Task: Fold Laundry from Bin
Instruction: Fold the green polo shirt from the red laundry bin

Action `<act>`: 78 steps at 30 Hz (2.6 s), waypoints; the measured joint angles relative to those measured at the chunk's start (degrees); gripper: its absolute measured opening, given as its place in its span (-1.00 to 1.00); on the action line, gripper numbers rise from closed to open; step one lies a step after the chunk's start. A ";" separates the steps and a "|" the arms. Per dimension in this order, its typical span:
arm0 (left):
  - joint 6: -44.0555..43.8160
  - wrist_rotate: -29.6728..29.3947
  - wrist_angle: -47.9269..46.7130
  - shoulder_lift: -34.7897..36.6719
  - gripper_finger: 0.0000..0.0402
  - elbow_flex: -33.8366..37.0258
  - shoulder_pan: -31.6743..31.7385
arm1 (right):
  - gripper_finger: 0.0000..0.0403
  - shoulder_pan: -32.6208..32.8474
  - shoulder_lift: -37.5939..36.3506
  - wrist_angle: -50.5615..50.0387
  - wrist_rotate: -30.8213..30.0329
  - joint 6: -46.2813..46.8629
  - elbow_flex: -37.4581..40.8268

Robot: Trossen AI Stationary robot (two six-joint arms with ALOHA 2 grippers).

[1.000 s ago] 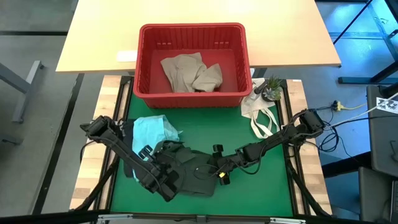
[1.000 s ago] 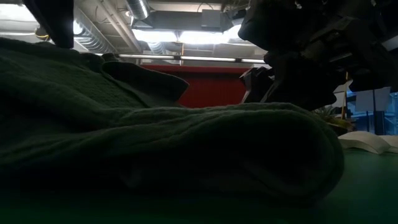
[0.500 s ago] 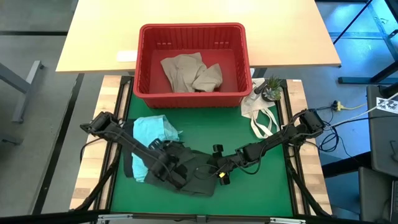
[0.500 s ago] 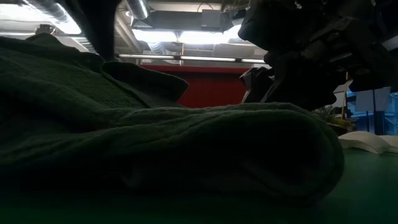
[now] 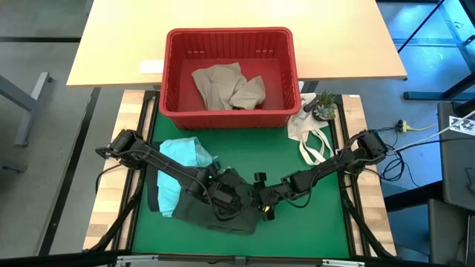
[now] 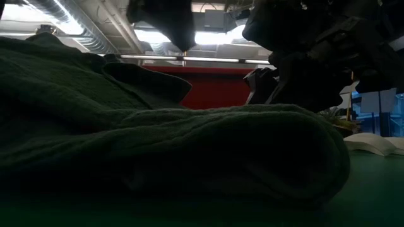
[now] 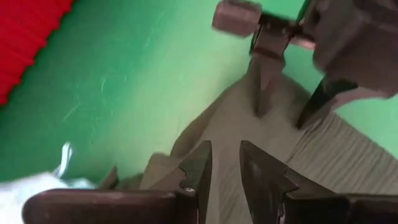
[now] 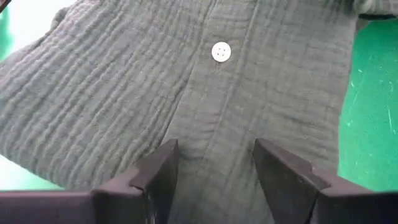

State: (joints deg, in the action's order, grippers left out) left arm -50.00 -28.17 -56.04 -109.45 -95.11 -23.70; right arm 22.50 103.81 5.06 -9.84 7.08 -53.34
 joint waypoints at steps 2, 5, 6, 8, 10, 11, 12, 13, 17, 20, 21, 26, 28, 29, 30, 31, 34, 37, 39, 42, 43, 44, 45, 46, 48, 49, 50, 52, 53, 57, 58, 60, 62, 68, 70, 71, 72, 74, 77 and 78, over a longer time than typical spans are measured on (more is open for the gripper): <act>1.25 -0.17 0.99 0.00 -0.61 0.00 0.29 | 0.04 0.00 0.00 0.03 -0.01 0.04 0.00; 1.43 0.18 0.99 -0.51 -0.61 -0.04 0.61 | 0.04 0.00 0.00 0.04 -0.01 0.04 0.00; 1.51 0.49 0.95 -0.79 -0.61 -0.04 0.63 | 0.04 0.00 0.00 0.04 -0.01 0.04 0.00; 1.77 1.06 1.07 -1.52 -0.61 0.00 0.45 | 0.04 0.00 0.00 0.02 0.01 0.05 0.00; 3.28 1.59 1.79 -2.03 -0.61 0.00 0.26 | 0.04 -0.02 0.00 0.06 0.00 0.06 0.00; 4.67 2.01 1.76 -2.27 -0.61 0.00 0.03 | 0.04 -0.01 0.00 0.12 0.01 0.06 0.00; 6.12 2.30 2.04 -2.75 -0.61 0.00 -0.10 | 0.04 0.00 0.00 0.32 0.00 0.07 0.00; 7.09 2.51 2.49 -2.99 -0.61 0.00 -0.14 | 0.04 -0.02 0.00 0.52 -0.01 0.08 -0.02; 8.40 2.68 2.64 -3.65 -0.53 0.00 0.03 | 0.04 -0.02 0.00 1.20 -0.01 0.08 -0.02; 8.44 2.17 2.47 -4.10 -0.38 0.00 0.33 | 0.04 -0.02 0.00 1.07 -0.01 0.08 -0.02; 8.44 2.13 2.59 -4.40 -0.33 -0.01 0.63 | 0.04 -0.02 0.00 0.97 -0.01 0.08 -0.02; 8.48 2.26 1.37 -5.75 -0.10 -0.02 1.28 | 0.04 -0.02 0.00 0.95 -0.01 0.08 -0.02; 8.62 2.28 0.93 -6.38 -0.06 0.02 1.42 | 0.04 -0.02 0.00 0.94 -0.01 0.08 -0.02; 8.61 1.90 1.08 -6.47 -0.04 0.02 1.55 | 0.04 -0.02 0.00 0.97 -0.01 0.08 -0.02; 8.44 1.41 0.79 -6.52 -0.04 0.02 1.67 | 0.04 -0.02 0.00 0.92 -0.01 0.08 -0.02; 7.98 1.01 0.41 -6.54 -0.04 0.02 1.68 | 0.04 -0.02 0.00 0.93 0.00 0.08 -0.02; 5.24 1.09 -2.39 -6.54 -0.10 0.00 1.97 | 0.04 -0.02 0.00 0.92 0.01 0.08 -0.02; 1.91 2.69 -6.27 -6.54 -0.21 0.00 2.16 | 0.04 -0.02 0.00 0.94 0.01 0.08 -0.02; 0.29 2.62 -6.54 -6.54 -0.29 0.00 2.13 | 0.04 -0.02 0.00 0.94 -0.01 0.08 -0.02; -0.48 1.81 -6.04 -6.54 -0.48 0.00 1.88 | 0.04 -0.02 0.00 0.96 -0.01 0.08 -0.02; -0.52 1.73 -6.02 -6.54 -0.57 0.00 1.86 | 0.04 -0.02 0.00 0.94 0.00 0.08 -0.02; -0.66 1.62 -6.01 -6.54 -0.67 0.00 1.86 | 0.04 -0.02 0.00 0.96 -0.01 0.08 -0.02; -0.86 1.34 -6.01 -6.54 -0.79 0.00 1.88 | 0.04 -0.02 0.00 0.94 -0.01 0.08 -0.02; -1.19 0.93 -6.01 -6.54 -0.89 0.00 1.90 | 0.04 -0.02 0.00 0.96 -0.01 0.08 -0.02; -3.07 -0.89 -6.09 -6.21 -0.96 0.00 1.90 | 0.04 -0.02 0.00 0.94 -0.01 0.08 -0.02; -4.22 -2.02 -6.22 -5.99 -0.97 -0.08 1.89 | 0.04 -0.02 0.00 0.94 0.00 0.08 -0.02; -5.51 -3.45 -6.78 -5.72 -0.98 -0.50 1.72 | 0.04 -0.02 0.00 0.95 0.00 0.08 -0.02; -7.27 -5.63 -8.56 -5.29 -0.99 -1.79 1.31 | 0.04 -0.02 0.00 0.92 0.00 0.08 -0.02; -8.31 -6.10 -10.37 -5.22 -0.99 -2.85 1.15 | 0.04 -0.02 0.00 0.91 0.00 0.08 -0.02; -15.75 -7.13 -22.92 -5.14 -0.99 -7.97 -0.65 | 0.04 -0.02 0.00 0.96 0.00 0.08 -0.02; -18.00 -7.07 -25.20 -5.06 -0.99 -8.75 -1.17 | 0.04 -0.02 0.00 0.94 -0.01 0.08 -0.02; -22.99 -6.41 -30.40 -5.06 -0.99 -10.00 -2.41 | 0.04 -0.02 0.00 0.98 -0.01 0.08 -0.02; -27.42 -4.42 -34.01 -5.09 -0.99 -10.44 -3.53 | 0.04 -0.01 0.00 1.06 -0.01 0.08 -0.02; -30.88 3.19 -33.96 -5.22 -1.00 -9.95 -6.06 | 0.04 -0.02 0.00 1.07 -0.01 0.08 -0.02; -30.58 5.24 -34.00 -5.24 -1.00 -9.96 -6.55 | 0.04 -0.02 0.00 1.11 -0.01 0.08 -0.02; -29.79 5.26 -33.94 -5.33 -1.00 -9.96 -6.74 | 0.04 -0.02 0.00 1.11 -0.01 0.08 -0.02; -29.18 5.11 -33.94 -5.35 -0.99 -9.94 -6.86 | 0.04 -0.02 0.00 1.10 0.00 0.08 -0.02; -27.68 5.07 -33.97 -5.35 -0.93 -9.94 -6.95 | 0.04 -0.01 0.00 1.11 0.00 0.08 -0.02; -25.61 5.24 -33.92 -5.35 -0.75 -9.94 -6.76 | 0.04 -0.02 0.00 1.09 0.00 0.08 -0.02; -25.59 5.30 -33.94 -5.35 -0.67 -9.94 -6.62 | 0.04 -0.02 0.00 1.09 -0.01 0.08 -0.02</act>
State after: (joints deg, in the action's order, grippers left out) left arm -75.59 -22.87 -89.98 -114.80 -105.06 -30.32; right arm 22.48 103.81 6.15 -9.85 7.16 -53.36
